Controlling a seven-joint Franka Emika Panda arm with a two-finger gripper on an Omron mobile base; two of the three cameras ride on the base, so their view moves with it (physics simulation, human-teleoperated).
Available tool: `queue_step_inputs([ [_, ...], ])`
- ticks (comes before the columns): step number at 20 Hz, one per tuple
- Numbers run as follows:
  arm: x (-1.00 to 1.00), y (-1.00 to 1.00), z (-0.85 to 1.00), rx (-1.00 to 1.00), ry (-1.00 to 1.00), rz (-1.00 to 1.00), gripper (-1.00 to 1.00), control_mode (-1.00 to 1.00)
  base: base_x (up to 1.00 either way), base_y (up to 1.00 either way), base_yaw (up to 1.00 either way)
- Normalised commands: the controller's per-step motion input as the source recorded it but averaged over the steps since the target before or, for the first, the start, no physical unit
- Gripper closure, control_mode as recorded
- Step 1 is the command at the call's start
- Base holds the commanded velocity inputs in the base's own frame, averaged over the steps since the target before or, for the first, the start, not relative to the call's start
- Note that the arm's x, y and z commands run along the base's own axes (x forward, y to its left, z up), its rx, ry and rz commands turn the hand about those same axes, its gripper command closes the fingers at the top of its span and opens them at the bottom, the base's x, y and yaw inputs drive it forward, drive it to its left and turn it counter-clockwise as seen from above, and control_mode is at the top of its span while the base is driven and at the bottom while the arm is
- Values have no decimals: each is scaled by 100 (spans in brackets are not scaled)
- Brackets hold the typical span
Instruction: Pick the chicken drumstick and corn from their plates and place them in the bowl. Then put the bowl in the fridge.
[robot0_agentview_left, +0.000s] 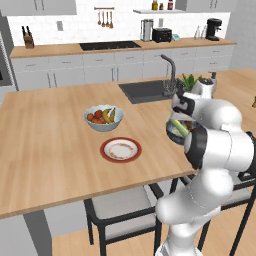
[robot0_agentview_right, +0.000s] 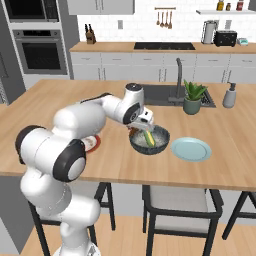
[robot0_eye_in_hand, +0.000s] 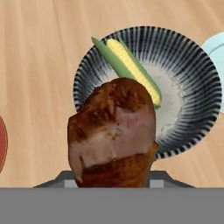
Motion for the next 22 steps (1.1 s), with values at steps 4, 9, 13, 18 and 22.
queue_step_inputs([
  [4, 39, -65, -10, 4, 10, 1, 100, -100, 0, 0, 0],
  [9, 23, -22, -42, 0, 0, 0, 100, -100, 0, 0, 0],
  [13, 40, -11, -53, 0, 1, 0, 100, -100, 0, 0, 0],
  [18, 7, -1, -47, 0, 1, 0, 100, -100, 0, 0, 0],
  [22, 20, -4, -31, 0, 0, 0, 100, -100, 0, 0, 0],
])
